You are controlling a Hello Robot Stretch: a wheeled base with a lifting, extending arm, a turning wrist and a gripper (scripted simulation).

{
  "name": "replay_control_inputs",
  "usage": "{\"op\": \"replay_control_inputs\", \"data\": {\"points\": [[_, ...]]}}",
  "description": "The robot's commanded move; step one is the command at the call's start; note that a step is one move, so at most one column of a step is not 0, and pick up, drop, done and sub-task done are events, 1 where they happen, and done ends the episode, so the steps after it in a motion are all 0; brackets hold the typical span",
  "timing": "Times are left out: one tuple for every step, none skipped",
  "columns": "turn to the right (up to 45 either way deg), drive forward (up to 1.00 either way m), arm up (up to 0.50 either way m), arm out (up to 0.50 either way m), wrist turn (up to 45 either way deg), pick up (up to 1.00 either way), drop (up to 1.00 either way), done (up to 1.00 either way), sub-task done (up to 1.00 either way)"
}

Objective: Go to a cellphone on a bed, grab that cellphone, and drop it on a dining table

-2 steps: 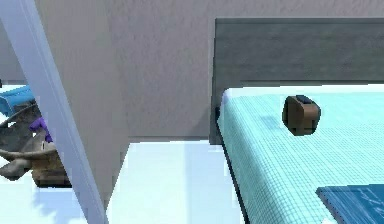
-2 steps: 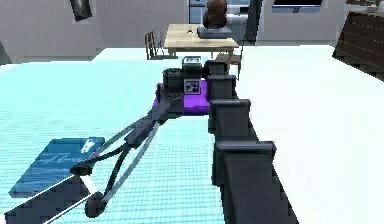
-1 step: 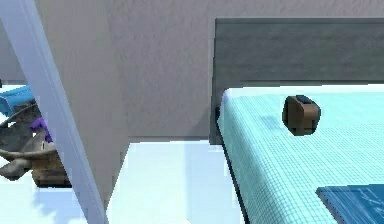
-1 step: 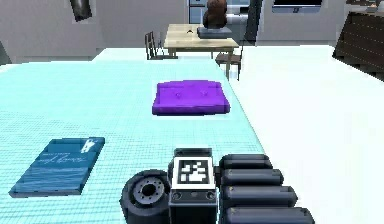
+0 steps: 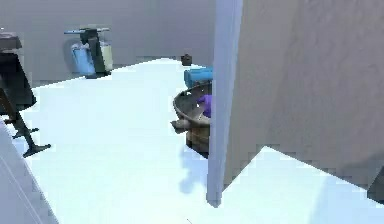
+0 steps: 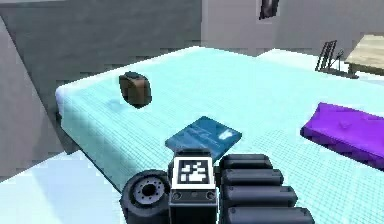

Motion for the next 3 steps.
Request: {"op": "replay_control_inputs", "data": {"points": [[-42.0, 0.00, 0.00, 0.00, 0.0, 0.00, 0.00, 0.00, 0.00], [0.0, 0.05, 0.00, 0.00, 0.0, 0.00, 0.00, 0.00, 0.00], [-45.0, 0.00, 0.00, 0.00, 0.0, 0.00, 0.00, 0.00, 0.00]]}}
